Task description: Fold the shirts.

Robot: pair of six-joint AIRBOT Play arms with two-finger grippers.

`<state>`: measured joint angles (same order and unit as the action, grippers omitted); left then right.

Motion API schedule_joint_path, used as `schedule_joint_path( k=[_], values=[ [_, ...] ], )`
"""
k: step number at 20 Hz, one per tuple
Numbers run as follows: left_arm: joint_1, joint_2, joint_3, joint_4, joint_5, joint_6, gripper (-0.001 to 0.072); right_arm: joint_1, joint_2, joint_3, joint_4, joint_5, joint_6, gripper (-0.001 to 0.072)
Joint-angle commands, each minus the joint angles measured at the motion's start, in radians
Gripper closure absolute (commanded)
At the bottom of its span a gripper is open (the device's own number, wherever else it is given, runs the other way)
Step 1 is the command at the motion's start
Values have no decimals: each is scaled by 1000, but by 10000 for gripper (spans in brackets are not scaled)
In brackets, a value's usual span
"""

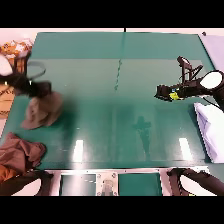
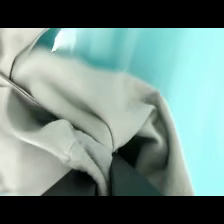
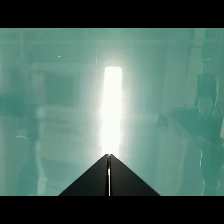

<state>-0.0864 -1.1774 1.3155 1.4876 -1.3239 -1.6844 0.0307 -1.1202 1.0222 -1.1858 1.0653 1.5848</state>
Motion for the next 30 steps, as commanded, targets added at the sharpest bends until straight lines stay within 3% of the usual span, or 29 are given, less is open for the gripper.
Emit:
schedule_joint_path(
  k=[1, 6, 7, 8, 9, 11, 13, 15, 18, 22, 26, 28, 30],
  values=[
    [-222, 0, 250, -27, -1, 9, 689, 1, -1, 0, 0, 0, 1, 692],
    [-480, -99, 254, -42, 89, 16, 684, -3, -1, 16, 27, 17, 65, 692],
    [-511, -143, 254, -81, 111, 18, 477, -7, 0, 32, 27, 32, 64, 691],
    [-533, -181, 254, -124, 127, 18, 92, -10, 0, 50, 25, 49, 64, 659],
    [-542, -217, 254, -166, 127, 20, -8, -17, 0, 69, 24, 70, 64, 553],
    [-534, -258, 254, -198, 80, 60, -8, -53, -1, 107, 23, 127, 60, 414],
    [-492, -262, 256, -154, 1, 73, -8, -111, -1, 118, 22, 152, 56, 392],
    [-421, -260, 257, -93, -79, 70, -8, -186, -14, 116, 19, 151, 56, 283],
    [-298, -261, 214, -96, -85, 58, -8, -298, -90, 116, 24, 146, 26, 283],
    [-224, -262, -14, -340, 122, 76, -8, -356, -270, 116, 36, 89, -6, 286],
    [-264, -294, -168, -664, 424, 232, -7, -323, -454, 116, 232, 26, -148, 286],
    [-317, -346, -178, -753, 476, 297, -7, -293, -520, 116, 338, -3, -216, 286],
    [-371, -392, -177, -793, 520, 308, -7, -259, -566, 118, 420, -29, -267, 286]
  ],
)
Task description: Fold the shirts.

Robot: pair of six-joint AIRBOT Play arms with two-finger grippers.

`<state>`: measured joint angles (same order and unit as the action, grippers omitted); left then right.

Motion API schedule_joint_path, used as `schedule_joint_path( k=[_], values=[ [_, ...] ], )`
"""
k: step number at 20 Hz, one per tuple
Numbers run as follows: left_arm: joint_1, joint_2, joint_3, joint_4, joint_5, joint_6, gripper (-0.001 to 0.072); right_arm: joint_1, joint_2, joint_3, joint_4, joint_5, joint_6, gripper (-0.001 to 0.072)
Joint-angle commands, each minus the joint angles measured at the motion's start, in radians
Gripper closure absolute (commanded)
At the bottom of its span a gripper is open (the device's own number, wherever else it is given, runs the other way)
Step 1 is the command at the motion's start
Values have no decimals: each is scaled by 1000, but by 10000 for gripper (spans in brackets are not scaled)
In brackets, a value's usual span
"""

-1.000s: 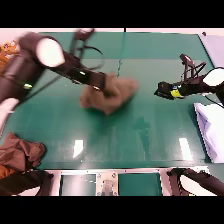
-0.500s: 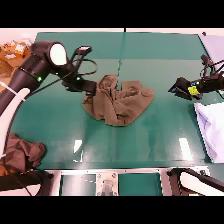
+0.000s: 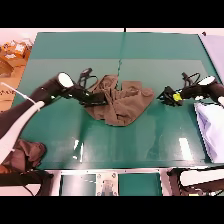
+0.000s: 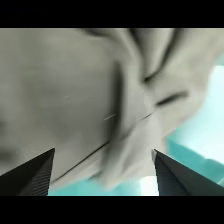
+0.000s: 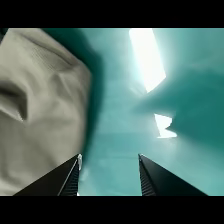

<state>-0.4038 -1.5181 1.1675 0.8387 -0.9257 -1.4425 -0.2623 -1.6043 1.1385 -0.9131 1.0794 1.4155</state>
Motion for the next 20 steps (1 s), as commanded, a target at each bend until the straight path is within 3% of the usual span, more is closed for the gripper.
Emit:
schedule_joint_path(
  k=[1, 2, 3, 4, 5, 6, 7, 13, 20],
  values=[
    [-72, -65, -29, -155, 155, 66, -6, 51, -101, 3, 181, -66, -117, 286],
    [-78, -71, -29, -159, 186, 66, 5, 66, -115, 3, 202, -97, -126, 297],
    [-75, -71, -28, -163, 188, 66, 222, 80, -127, 3, 220, -133, -139, 328],
    [-66, -71, -20, -162, 167, 94, 497, 87, -136, 3, 227, -162, -143, 348],
    [-52, -68, -9, -161, 127, 140, 679, 91, -142, 3, 234, -191, -143, 366],
    [-38, -61, 3, -154, 87, 146, 686, 93, -149, 8, 247, -201, -146, 449],
    [-24, -50, 19, -146, 50, 146, 687, 92, -151, 16, 259, -196, -162, 676],
    [42, 112, 203, -120, -60, 142, 687, 75, -42, 201, 260, -15, -219, 695],
    [42, 394, 671, 52, -62, 134, 687, -28, 537, 489, 258, -23, -193, 695]
  ],
)
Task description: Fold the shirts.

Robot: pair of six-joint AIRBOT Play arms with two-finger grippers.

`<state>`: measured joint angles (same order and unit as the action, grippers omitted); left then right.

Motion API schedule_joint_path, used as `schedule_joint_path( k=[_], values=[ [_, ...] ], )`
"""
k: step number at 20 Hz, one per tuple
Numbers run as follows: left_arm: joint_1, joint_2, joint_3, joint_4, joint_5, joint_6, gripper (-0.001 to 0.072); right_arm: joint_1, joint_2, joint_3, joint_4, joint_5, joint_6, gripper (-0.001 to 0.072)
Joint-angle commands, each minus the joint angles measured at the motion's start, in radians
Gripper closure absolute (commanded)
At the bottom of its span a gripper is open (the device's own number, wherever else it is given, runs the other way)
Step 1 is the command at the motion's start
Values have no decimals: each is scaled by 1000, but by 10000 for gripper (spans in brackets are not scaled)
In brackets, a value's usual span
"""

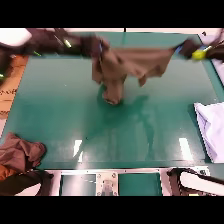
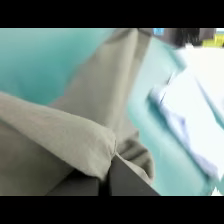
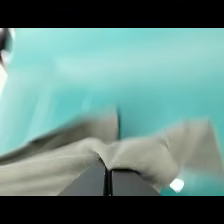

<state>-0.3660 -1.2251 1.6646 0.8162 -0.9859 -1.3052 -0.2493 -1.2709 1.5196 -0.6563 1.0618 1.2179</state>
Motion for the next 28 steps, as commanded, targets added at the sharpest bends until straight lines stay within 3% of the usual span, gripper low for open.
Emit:
schedule_joint_path(
  k=[1, 6, 11, 15, 19, 20, 21, 22, 26, 28],
  values=[
    [4, 131, 228, 76, -2, -3, 687, -61, 276, 143, 2, -18, 5, 695],
    [4, 236, 364, 180, -16, -3, 686, -133, 502, 203, -16, -80, 5, 694],
    [4, 222, 219, 301, -123, -76, 686, -132, 505, 127, -24, 28, 63, 695],
    [3, 143, -35, 284, -99, -86, 685, -132, 504, -163, -24, 60, 65, 695],
    [3, -34, -284, 197, 58, -82, 684, -132, 475, -575, -23, -10, 33, 695],
    [3, -91, -322, 179, 82, -81, 604, -132, 452, -670, -22, -56, 17, 694],
    [3, -155, -344, 172, 87, -82, 252, -132, 418, -747, -19, -105, -1, 694],
    [3, -212, -345, 173, 80, -83, 47, -132, 378, -796, -20, -145, -14, 694],
    [65, -273, -333, 182, 49, -102, 34, -135, 191, -813, -28, -235, -39, 694],
    [152, -259, -294, 223, -69, -112, 35, -135, 122, -782, -28, -277, -52, 694]
  ],
)
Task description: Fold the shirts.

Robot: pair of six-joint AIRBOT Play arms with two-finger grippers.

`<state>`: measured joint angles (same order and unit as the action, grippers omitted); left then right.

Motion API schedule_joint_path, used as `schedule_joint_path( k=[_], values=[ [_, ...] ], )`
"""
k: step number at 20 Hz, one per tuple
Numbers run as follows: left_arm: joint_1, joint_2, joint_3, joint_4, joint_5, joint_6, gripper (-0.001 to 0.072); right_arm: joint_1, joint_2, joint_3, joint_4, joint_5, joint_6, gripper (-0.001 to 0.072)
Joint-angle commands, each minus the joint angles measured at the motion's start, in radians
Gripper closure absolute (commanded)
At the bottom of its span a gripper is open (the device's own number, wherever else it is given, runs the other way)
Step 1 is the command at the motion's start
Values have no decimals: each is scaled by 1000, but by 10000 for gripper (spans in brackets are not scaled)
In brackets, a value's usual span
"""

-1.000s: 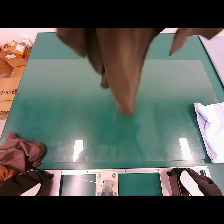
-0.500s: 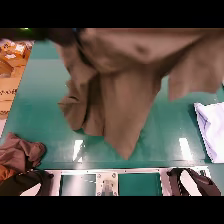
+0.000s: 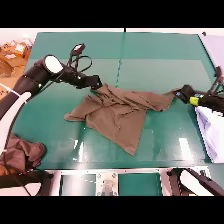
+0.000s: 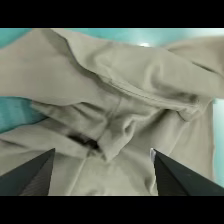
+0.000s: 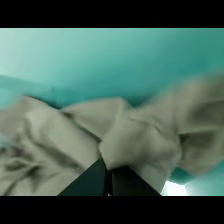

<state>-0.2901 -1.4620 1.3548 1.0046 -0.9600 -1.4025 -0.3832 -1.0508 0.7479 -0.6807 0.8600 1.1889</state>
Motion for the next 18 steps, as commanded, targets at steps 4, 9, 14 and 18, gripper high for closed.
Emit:
schedule_joint_path(
  k=[4, 9, 14, 18],
  values=[
    [232, 2, 55, 191, -462, -125, 34, -38, -187, 85, -4, -85, -23, 694],
    [253, 49, -198, 217, -415, -242, 33, -44, -230, 128, -3, -88, -24, 694],
    [253, 28, -448, 33, -132, -216, 34, -44, -261, 128, -3, -90, -23, 694],
    [253, 0, -457, 31, 88, -193, 387, -45, -261, 127, -9, -59, -20, 694]
  ],
)
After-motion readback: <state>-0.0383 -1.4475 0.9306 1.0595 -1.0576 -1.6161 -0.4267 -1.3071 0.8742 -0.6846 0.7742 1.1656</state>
